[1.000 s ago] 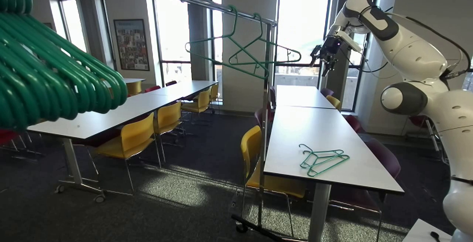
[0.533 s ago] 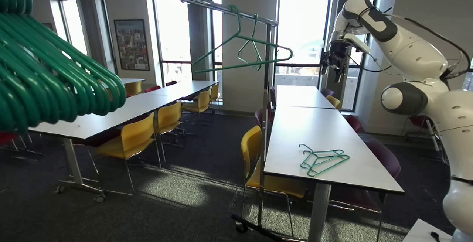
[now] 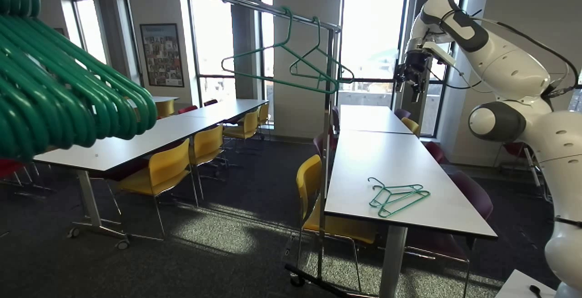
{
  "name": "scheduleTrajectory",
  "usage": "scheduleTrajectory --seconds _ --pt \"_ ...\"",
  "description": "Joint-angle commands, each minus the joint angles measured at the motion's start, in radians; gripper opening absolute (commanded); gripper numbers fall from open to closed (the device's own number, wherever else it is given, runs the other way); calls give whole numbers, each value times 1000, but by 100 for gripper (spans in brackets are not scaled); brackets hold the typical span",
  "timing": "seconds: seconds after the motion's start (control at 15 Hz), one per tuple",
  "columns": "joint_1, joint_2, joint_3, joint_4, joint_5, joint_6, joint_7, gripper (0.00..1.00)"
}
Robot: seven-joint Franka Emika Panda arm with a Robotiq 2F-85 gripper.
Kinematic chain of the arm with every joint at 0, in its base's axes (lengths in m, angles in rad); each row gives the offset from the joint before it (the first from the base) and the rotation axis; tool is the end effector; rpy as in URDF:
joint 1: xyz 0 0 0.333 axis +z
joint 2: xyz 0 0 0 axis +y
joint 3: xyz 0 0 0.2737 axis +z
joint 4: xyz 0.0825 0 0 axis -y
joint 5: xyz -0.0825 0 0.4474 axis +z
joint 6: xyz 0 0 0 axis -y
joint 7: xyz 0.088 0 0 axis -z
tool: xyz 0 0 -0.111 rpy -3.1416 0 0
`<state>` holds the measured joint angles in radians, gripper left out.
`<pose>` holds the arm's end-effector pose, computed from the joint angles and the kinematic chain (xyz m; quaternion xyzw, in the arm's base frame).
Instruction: Put one green hanger from the table on the rail.
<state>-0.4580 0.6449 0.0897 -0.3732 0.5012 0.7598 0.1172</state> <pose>0.5876 -0.1873 0.6964 -0.9650 0.0832 0.0892 0.2323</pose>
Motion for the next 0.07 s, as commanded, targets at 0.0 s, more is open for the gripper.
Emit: scheduleTrajectory --seconds 0.0 --pt "-4 -9 12 -17 -11 7 -4 100"
